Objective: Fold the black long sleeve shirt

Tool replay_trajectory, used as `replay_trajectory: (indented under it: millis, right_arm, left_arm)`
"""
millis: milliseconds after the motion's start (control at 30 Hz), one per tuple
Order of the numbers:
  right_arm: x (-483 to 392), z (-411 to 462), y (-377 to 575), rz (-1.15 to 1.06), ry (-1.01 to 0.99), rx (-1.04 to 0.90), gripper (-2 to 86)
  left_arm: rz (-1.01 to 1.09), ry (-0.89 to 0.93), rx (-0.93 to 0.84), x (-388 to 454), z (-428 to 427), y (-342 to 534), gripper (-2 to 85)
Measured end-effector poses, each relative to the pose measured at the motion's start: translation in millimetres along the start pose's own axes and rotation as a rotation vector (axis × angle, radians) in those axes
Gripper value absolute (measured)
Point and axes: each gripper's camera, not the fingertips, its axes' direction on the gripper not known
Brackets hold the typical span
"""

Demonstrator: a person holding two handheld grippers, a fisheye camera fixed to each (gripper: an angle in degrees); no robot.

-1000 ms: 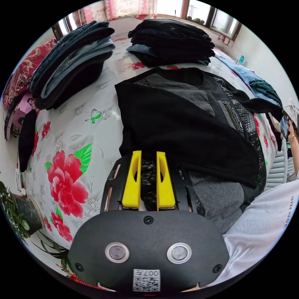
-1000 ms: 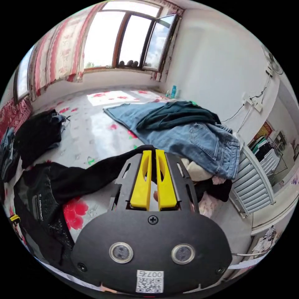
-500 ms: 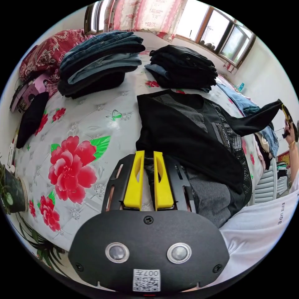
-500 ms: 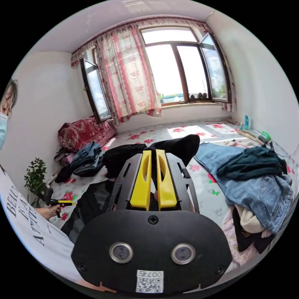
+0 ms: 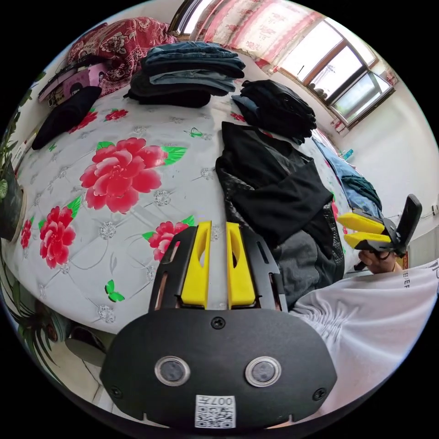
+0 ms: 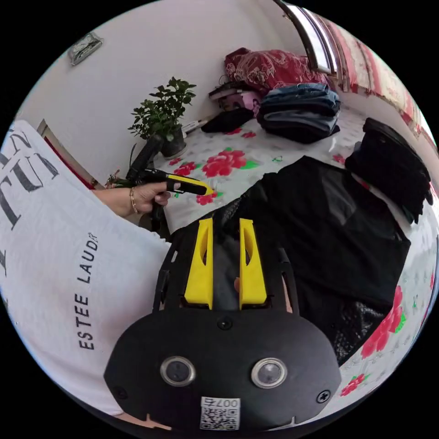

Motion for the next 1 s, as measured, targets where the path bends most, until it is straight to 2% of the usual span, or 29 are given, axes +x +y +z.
replay_trajectory:
  millis: [100, 200, 367, 467, 600, 667, 900, 1000]
  right_arm:
    - [24.6, -1.9, 28.2, 0.113, 0.042, -0.032, 7.4]
    - [68.5, -30.5, 82.9, 0.321, 0.131, 0.002, 7.7]
    - [132.9, -85.6, 237.2, 0.746, 0.288, 0.009, 8.5]
    - [152.7, -95.7, 314.3, 0.925, 0.28, -0.031, 9.0]
    - [170.3, -77.2, 357.9, 0.967, 0.193, -0.142, 9.5]
    - [184.4, -58.4, 366.7, 0.944, 0.077, -0.209, 9.5]
    - [221.9, -62.9, 373.8, 0.888, 0.1, -0.35, 4.6]
    - [241.7, -90.7, 382.1, 0.843, -0.063, -0.279, 1.7]
  left_arm:
    - [0.028, 0.031, -0.024, -7.1, -7.9, 20.6, 7.1]
    - [0.052, 0.048, -0.078, -14.6, -13.2, 45.9, 8.5]
    - [0.019, 0.065, -0.2, -31.8, -16.1, 90.6, 10.5]
    - [0.008, 0.061, -0.224, -29.0, -13.9, 92.5, 10.9]
    - [0.102, -0.062, -0.305, -7.4, -7.5, 75.3, 10.8]
    - [0.182, -0.113, -0.361, 6.0, -4.8, 68.8, 9.1]
    - [0.218, -0.095, -0.434, 19.0, 6.8, 54.2, 1.3]
    - [0.195, 0.095, -0.473, -4.4, -5.4, 36.1, -0.1]
